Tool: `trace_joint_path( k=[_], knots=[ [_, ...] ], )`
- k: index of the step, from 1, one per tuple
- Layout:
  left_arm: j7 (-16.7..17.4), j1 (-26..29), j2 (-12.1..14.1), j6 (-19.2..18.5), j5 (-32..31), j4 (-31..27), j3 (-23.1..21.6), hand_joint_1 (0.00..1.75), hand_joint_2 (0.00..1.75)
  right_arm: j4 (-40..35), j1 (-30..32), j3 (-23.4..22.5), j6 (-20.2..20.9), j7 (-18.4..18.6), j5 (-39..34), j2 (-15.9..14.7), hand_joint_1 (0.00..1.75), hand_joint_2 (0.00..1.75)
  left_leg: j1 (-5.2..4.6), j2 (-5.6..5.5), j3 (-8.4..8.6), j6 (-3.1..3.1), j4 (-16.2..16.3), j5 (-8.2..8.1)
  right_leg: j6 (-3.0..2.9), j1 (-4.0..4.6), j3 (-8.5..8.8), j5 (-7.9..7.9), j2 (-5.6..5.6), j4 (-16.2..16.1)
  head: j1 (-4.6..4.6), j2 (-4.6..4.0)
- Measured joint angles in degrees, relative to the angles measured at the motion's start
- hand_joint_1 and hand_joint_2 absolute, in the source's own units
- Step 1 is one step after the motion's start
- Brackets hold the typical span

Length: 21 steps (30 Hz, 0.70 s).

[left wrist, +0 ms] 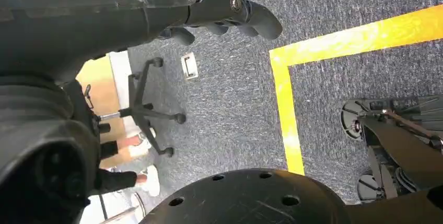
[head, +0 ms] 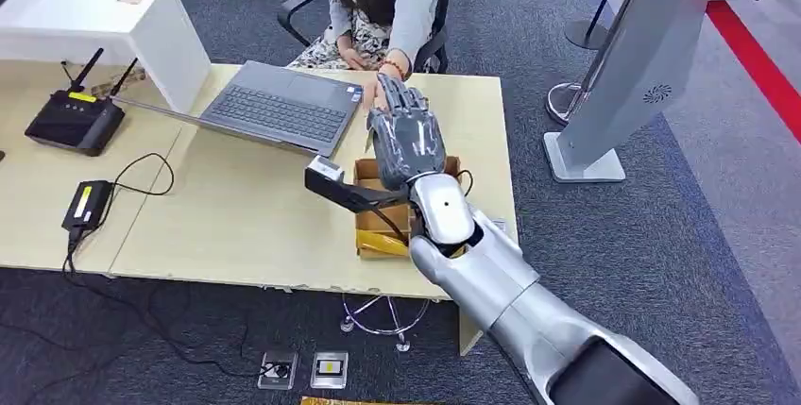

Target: Pass the card to the sensor for recognition and then transmit it.

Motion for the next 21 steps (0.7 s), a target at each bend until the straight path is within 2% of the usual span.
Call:
trace_joint_path(
  k=[3,4,5,6,15,21],
  knots=[
    [0.3,0.0,0.0,0.0,0.0,0.0,0.0,0.0,0.0,1.8,-0.1,0.1,-0.2,0.0,0.0,0.5,1.75,1.75,0.0,0.0,0.01,0.0,0.0,0.0,0.0,0.0,0.0,0.0,0.0,0.0,-0.02,0.02],
    [0.4,0.0,0.0,-0.1,0.0,0.0,0.0,0.0,0.0,2.3,-0.1,0.1,-0.3,0.0,0.0,0.6,1.68,1.75,0.0,0.0,0.01,0.0,0.0,0.0,0.0,0.0,0.0,0.0,0.01,0.0,0.0,0.0],
    [0.5,0.0,0.0,-0.2,0.0,0.0,0.0,0.0,0.0,2.8,-0.2,0.1,-0.4,0.0,0.1,0.7,0.02,1.75,0.0,0.0,0.01,0.0,0.0,0.0,0.0,0.0,0.0,0.0,0.01,0.0,0.0,0.0],
    [0.5,0.0,0.0,-0.2,0.0,0.0,0.0,0.0,0.0,3.4,-0.4,0.2,-0.5,0.0,0.2,0.8,0.0,0.0,0.0,0.0,0.01,0.0,0.0,0.0,0.0,0.0,-0.01,0.0,0.01,0.0,0.0,0.0],
    [0.5,0.0,0.0,-0.5,0.4,0.0,0.0,0.0,0.0,5.4,-0.8,0.8,-0.9,0.5,2.3,1.0,0.0,0.0,0.0,0.0,0.01,0.0,0.0,0.0,0.0,0.0,-0.01,0.0,0.01,0.0,0.0,0.0],
    [0.5,0.0,0.0,-0.6,0.5,0.0,0.0,0.0,0.0,5.5,-0.7,0.6,-0.2,0.7,0.3,0.7,0.0,0.0,0.0,0.0,0.02,0.0,0.0,0.0,0.0,0.0,-0.01,0.0,0.02,0.0,0.0,0.02]
  ],
)
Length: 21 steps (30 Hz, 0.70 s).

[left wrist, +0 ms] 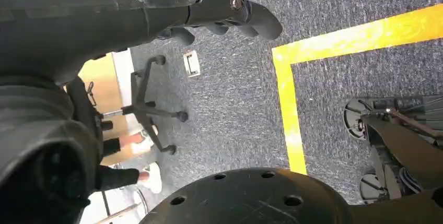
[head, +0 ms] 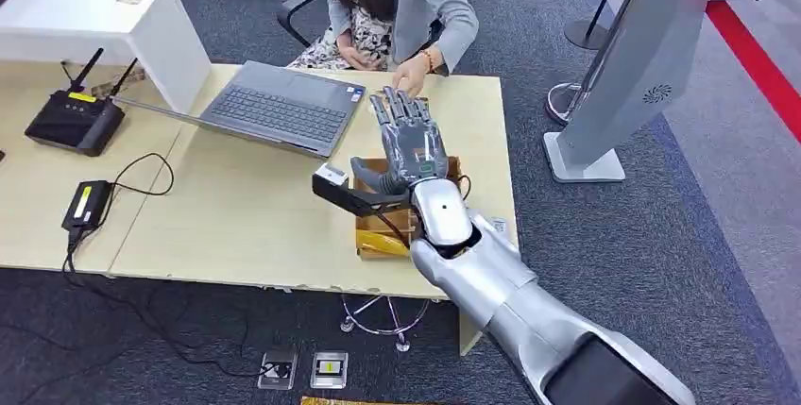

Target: Pass the card to the sensor for recognition and then transmit it.

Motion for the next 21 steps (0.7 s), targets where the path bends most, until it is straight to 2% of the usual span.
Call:
trace_joint_path(
  k=[3,5,9,13,21],
  knots=[
    [0.1,0.0,0.0,-0.1,0.1,0.0,0.0,0.0,0.0,0.2,0.0,-0.1,-0.6,-0.4,-1.7,-0.3,0.0,0.0,0.0,0.0,0.02,0.0,0.0,0.0,0.0,0.0,-0.02,0.0,0.0,0.0,0.0,-0.02],
    [0.1,0.0,0.0,-0.1,0.3,0.0,0.0,0.0,0.0,0.5,0.1,-0.9,-2.4,-0.9,-4.1,-0.9,0.0,0.0,-0.01,0.01,0.03,0.0,0.0,0.0,0.0,0.0,-0.06,0.0,0.0,0.0,-0.02,-0.02],
    [0.1,0.2,0.0,-0.1,1.3,0.0,0.0,0.0,0.0,0.5,0.0,-3.1,-12.0,-1.5,-1.5,-4.7,0.0,0.0,-0.02,0.01,0.04,0.0,0.0,0.0,0.01,-0.02,-0.03,0.01,-0.03,0.0,0.0,0.0],
    [0.9,0.3,-0.1,-0.1,2.6,0.0,0.0,0.0,0.0,0.5,0.5,-6.5,-12.1,-4.4,-4.9,-10.0,0.0,0.0,-0.07,-0.04,0.02,0.02,0.1,0.0,0.04,-0.06,-0.01,0.03,-0.07,-0.1,0.0,-0.02],
    [2.9,0.6,-0.3,0.7,3.4,0.0,0.0,0.0,0.0,3.6,0.5,-15.7,-12.4,-6.5,-12.4,-19.7,0.0,0.0,-0.07,-0.05,-0.02,0.04,0.1,-0.03,0.06,-0.08,-0.02,0.04,-0.08,-0.1,0.02,0.0]
  ],
)
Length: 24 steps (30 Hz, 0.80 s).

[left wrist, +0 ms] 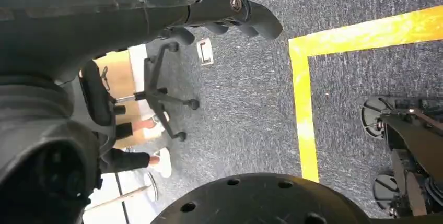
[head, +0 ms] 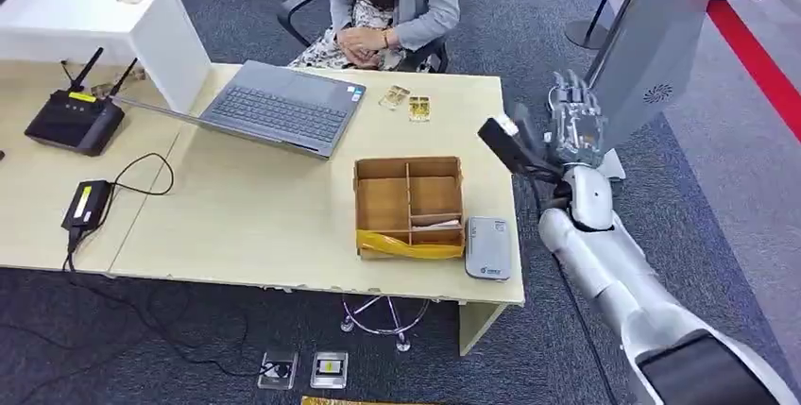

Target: Pass the card to the sensor for recognition and then transmit it.

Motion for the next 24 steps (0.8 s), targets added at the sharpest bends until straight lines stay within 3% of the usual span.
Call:
trace_joint_path(
  k=[3,12,13,15,16,18,24],
  knots=[
    [0.1,0.0,-0.1,0.3,0.3,0.0,0.0,0.0,0.0,1.5,0.0,-2.6,0.3,-0.4,-1.7,-2.3,0.0,0.0,0.0,0.06,0.01,0.0,0.0,0.0,0.0,0.0,-0.03,0.0,0.05,0.0,-0.07,-0.02],
    [-0.5,0.0,-0.7,2.4,1.5,0.0,0.0,0.0,0.0,8.9,5.3,-8.1,4.1,5.5,-2.7,-10.4,0.0,0.0,0.01,-0.05,-0.01,0.02,0.0,-0.04,0.0,0.01,-0.01,-0.02,-0.03,0.0,-0.06,0.0],
    [-0.5,0.0,-0.8,2.8,1.7,0.0,0.0,0.0,0.0,9.6,6.9,-8.7,4.9,5.2,-5.1,-10.9,0.0,0.0,0.02,0.02,0.04,0.01,0.0,-0.1,0.0,0.02,-0.01,-0.02,0.02,-0.1,-0.07,-0.02],
    [-0.5,-0.1,-0.8,3.9,2.6,0.0,0.2,0.0,0.0,11.3,10.9,-11.8,7.1,1.9,-17.6,-11.4,0.0,0.0,0.04,0.01,0.08,0.05,0.0,-0.15,0.01,0.05,0.06,-0.06,-0.01,-0.1,-0.11,-0.02],
    [-0.5,-0.1,-0.9,4.5,3.1,0.0,0.2,0.0,0.0,12.3,14.0,-14.8,8.2,-0.9,-26.0,-11.5,0.0,0.0,0.06,-0.18,0.08,0.08,0.0,-0.17,0.0,0.07,0.17,-0.16,-0.17,-0.1,-0.04,0.0],
    [-1.0,-0.1,-1.0,5.6,4.1,0.0,0.3,0.0,0.0,13.9,19.7,-19.7,10.3,-4.3,-34.6,-11.4,0.0,0.0,0.08,-0.47,0.09,0.07,0.0,-0.22,0.0,0.09,0.23,-0.29,-0.48,-0.1,-0.07,0.0],
    [-1.7,0.1,-1.0,6.2,5.1,0.0,1.2,0.0,0.0,17.2,30.0,-27.0,12.9,-8.2,-38.1,-10.5,0.0,0.0,0.11,-0.27,0.06,-0.01,0.0,-0.33,-0.04,0.12,0.17,-0.35,-0.31,-0.1,-0.07,-0.02]
  ],
)
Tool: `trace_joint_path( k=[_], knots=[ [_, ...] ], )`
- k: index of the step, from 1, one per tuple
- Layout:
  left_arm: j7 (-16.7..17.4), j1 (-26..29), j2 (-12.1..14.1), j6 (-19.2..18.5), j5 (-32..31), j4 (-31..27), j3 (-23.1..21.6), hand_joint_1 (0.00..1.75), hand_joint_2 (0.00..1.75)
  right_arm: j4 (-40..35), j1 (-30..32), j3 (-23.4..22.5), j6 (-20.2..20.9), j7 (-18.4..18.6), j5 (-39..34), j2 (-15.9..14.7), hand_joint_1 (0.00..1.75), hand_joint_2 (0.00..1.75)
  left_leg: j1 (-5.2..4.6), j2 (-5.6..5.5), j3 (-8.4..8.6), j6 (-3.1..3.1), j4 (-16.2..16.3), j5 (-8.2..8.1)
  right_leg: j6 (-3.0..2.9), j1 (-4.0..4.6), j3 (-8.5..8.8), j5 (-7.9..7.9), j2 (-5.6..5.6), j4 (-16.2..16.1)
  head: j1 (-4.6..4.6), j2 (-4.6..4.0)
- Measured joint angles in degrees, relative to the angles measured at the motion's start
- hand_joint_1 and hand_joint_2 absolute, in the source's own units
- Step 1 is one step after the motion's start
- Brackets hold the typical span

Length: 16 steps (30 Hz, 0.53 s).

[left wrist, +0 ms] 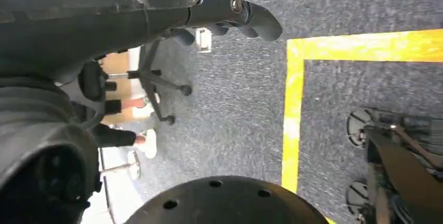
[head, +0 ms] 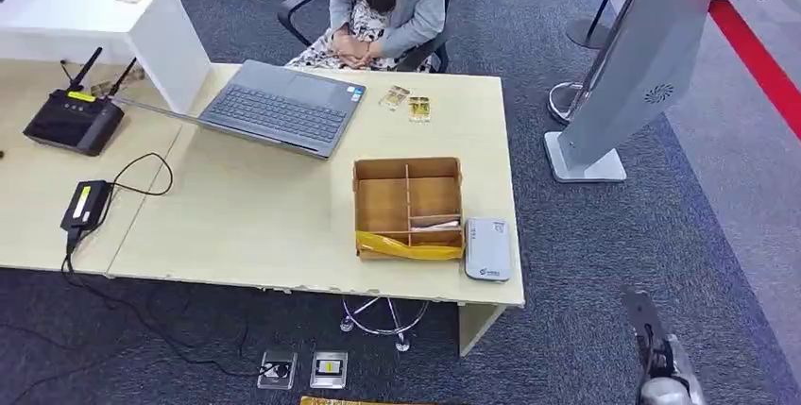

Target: Pass the card to the sensor for recognition and then transmit it.

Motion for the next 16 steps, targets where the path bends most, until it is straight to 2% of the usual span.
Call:
trace_joint_path(
  k=[4,6,9,12,16],
  knots=[
    [-1.8,0.0,0.0,0.2,0.9,0.0,0.8,0.0,0.0,1.8,3.3,-4.6,0.5,2.9,-3.0,0.4,0.0,0.0,0.0,0.05,0.1,0.01,0.0,0.0,0.0,0.01,0.02,-0.01,0.1,0.0,0.0,0.0],
    [-3.4,0.0,-0.1,0.6,1.8,0.0,1.5,0.0,0.0,2.6,6.2,-7.0,0.2,3.2,-5.9,0.7,0.0,0.0,-0.01,0.03,0.08,0.02,0.0,-0.01,0.0,0.0,0.05,-0.02,0.05,0.0,0.04,0.0],
    [-5.6,0.0,-0.2,1.6,3.5,0.0,2.1,0.0,0.0,3.6,9.3,-10.4,-2.4,2.9,-11.1,1.8,0.0,0.0,0.0,0.11,0.07,-0.01,0.0,-0.07,0.0,0.0,0.05,-0.02,0.12,0.0,0.0,0.0],
    [-10.2,0.0,-0.4,3.1,6.9,0.0,4.2,0.0,0.0,4.9,11.7,-14.6,-6.2,2.9,-15.1,3.8,0.0,0.0,0.0,0.12,0.07,-0.01,0.0,-0.07,-0.01,0.0,0.04,-0.03,0.12,0.0,0.02,0.0],
    [-17.0,0.0,-0.4,3.4,9.5,0.0,7.2,0.0,0.0,5.9,12.8,-20.0,-7.6,1.0,-17.9,6.9,0.0,0.0,0.02,0.26,0.13,-0.02,0.0,-0.07,-0.01,0.02,0.05,-0.03,0.3,0.0,0.0,0.0]
  ],
)
